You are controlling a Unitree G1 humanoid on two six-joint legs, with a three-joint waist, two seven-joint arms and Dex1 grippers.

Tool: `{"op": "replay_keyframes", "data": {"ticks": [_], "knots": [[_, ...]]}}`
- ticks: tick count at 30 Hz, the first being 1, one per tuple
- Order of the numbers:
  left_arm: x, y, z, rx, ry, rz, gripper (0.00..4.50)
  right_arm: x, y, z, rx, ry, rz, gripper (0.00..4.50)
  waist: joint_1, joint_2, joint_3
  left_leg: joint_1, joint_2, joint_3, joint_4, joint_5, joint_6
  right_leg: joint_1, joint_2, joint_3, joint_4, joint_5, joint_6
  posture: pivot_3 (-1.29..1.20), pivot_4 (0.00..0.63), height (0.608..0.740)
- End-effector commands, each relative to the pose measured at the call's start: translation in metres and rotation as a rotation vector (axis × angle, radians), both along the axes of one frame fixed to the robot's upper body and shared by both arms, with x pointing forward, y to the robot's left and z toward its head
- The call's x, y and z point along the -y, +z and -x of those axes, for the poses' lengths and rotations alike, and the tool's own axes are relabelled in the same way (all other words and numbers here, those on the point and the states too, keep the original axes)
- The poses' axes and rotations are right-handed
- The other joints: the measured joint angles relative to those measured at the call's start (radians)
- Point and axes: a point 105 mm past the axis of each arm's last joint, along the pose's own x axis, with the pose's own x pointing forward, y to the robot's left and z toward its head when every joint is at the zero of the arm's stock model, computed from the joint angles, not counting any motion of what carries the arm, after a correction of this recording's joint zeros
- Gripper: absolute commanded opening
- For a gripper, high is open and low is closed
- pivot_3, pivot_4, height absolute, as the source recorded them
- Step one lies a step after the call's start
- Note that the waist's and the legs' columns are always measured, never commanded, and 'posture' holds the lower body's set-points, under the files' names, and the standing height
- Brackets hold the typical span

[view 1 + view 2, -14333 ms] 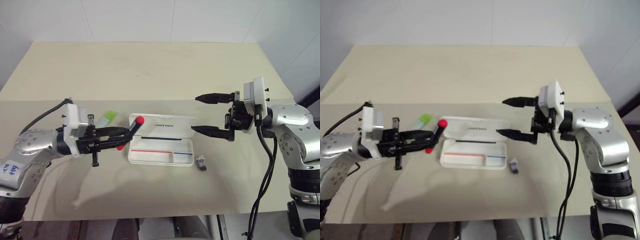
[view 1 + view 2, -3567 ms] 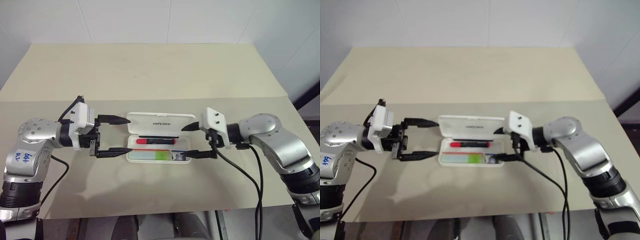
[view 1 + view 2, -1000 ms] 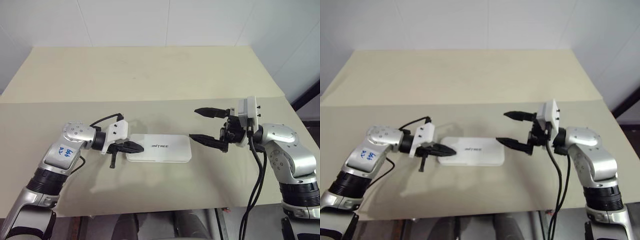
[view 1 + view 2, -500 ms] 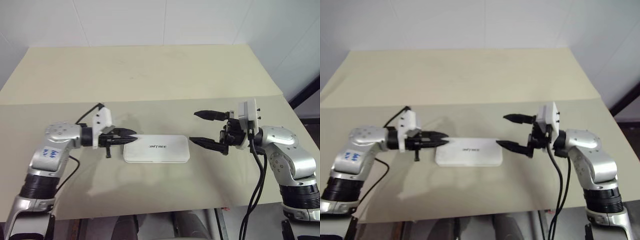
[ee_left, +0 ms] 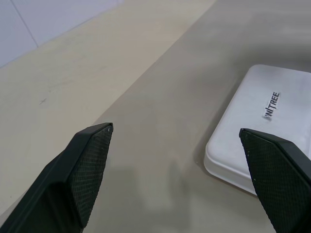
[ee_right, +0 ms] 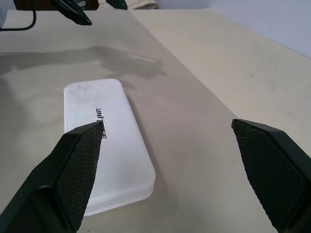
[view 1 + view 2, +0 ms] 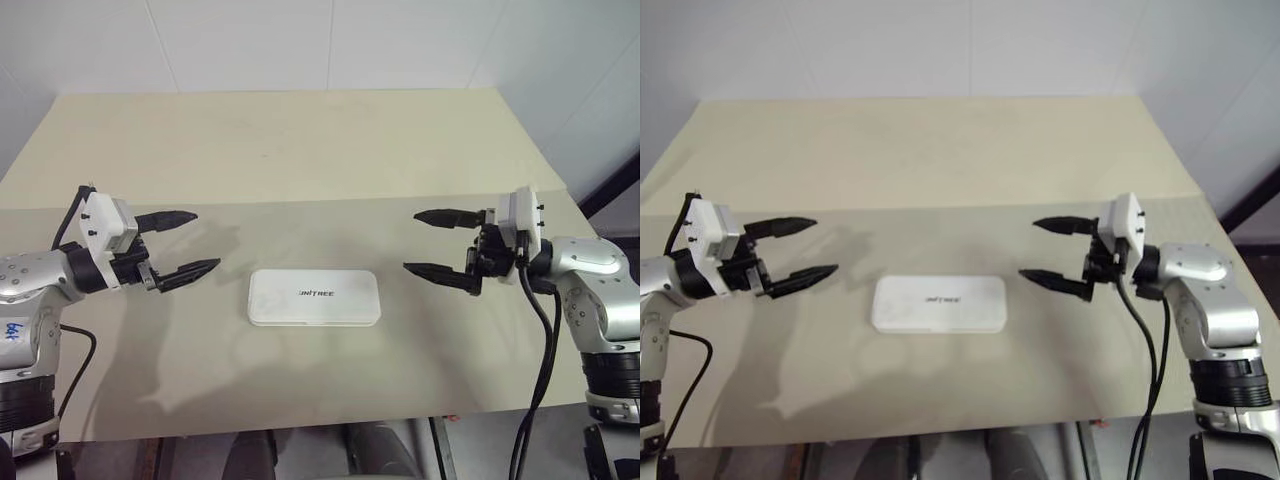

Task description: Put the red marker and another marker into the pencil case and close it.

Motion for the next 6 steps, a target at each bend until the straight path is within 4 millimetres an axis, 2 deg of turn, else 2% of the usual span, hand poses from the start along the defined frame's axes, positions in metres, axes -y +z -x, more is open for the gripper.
{"op": "replay_keyframes", "data": {"ticks": [1, 6], "knots": [[0.0046, 0.0174, 0.0120, 0.110, -0.043, -0.028, 4.45, 0.0005, 0.0027, 0.0040, 0.045, 0.027, 0.019, 4.50, 0.000, 0.000, 0.000, 0.000, 0.000, 0.000, 0.000, 0.000, 0.000, 0.000, 0.000, 0.000, 0.000, 0.000, 0.000, 0.00, 0.150, 0.740], [0.0137, 0.0151, 0.0121, 0.074, -0.070, -0.004, 4.45, -0.0067, 0.0076, 0.0029, 0.060, 0.048, 0.003, 4.50, 0.001, 0.000, 0.000, 0.000, 0.000, 0.000, 0.000, 0.000, 0.000, 0.000, 0.000, 0.000, 0.000, 0.000, 0.000, 0.00, 0.150, 0.740]]}}
